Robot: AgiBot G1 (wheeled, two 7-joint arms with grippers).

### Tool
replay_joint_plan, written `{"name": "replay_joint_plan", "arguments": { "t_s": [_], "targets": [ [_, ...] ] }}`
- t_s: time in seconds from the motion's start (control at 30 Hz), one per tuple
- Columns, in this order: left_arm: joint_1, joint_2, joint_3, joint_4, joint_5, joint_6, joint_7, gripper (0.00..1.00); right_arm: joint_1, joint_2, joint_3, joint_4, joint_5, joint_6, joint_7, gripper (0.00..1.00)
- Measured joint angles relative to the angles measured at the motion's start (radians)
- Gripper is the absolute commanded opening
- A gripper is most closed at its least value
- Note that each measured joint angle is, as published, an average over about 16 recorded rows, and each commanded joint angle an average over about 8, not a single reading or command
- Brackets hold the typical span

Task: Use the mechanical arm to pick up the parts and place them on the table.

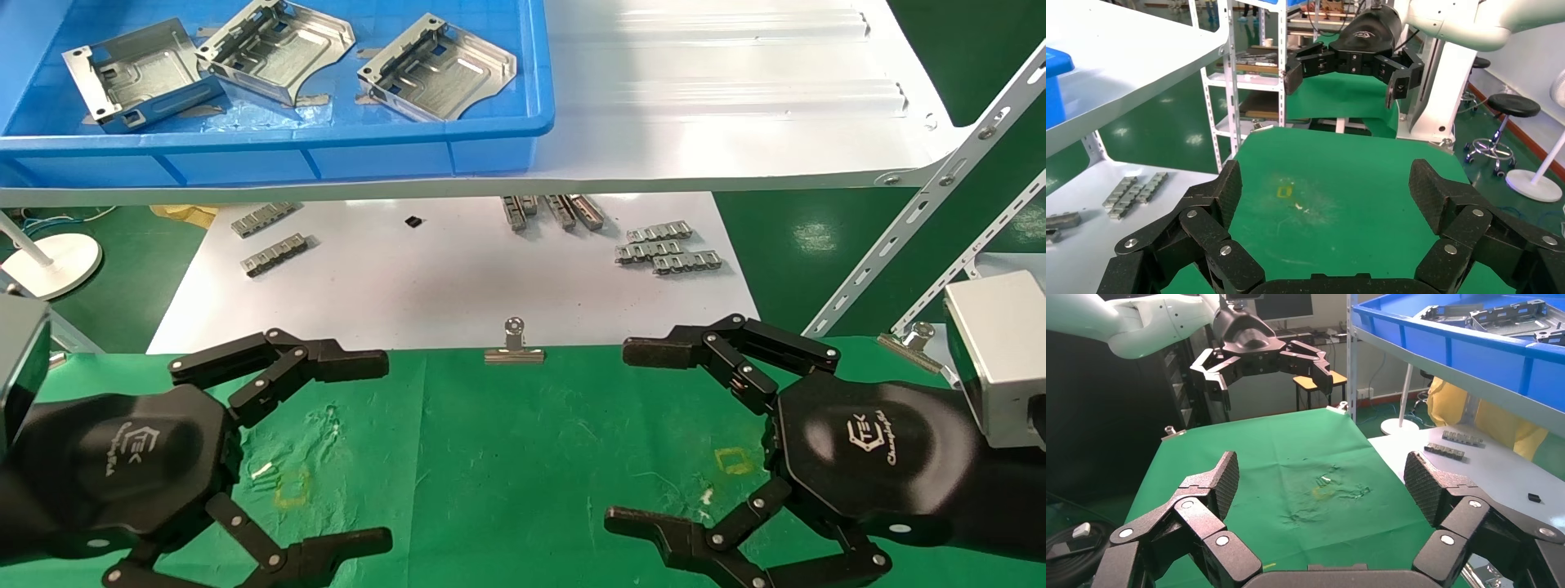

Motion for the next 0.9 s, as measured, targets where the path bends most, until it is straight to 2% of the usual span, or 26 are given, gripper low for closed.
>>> {"name": "replay_joint_plan", "arguments": {
  "t_s": [0.5, 0.77, 0.9],
  "targets": [
    [0.000, 0.000, 0.000, 0.000, 0.000, 0.000, 0.000, 1.00, 0.000, 0.000, 0.000, 0.000, 0.000, 0.000, 0.000, 1.00],
    [0.000, 0.000, 0.000, 0.000, 0.000, 0.000, 0.000, 1.00, 0.000, 0.000, 0.000, 0.000, 0.000, 0.000, 0.000, 0.00],
    [0.000, 0.000, 0.000, 0.000, 0.000, 0.000, 0.000, 1.00, 0.000, 0.000, 0.000, 0.000, 0.000, 0.000, 0.000, 0.00]
  ]
}}
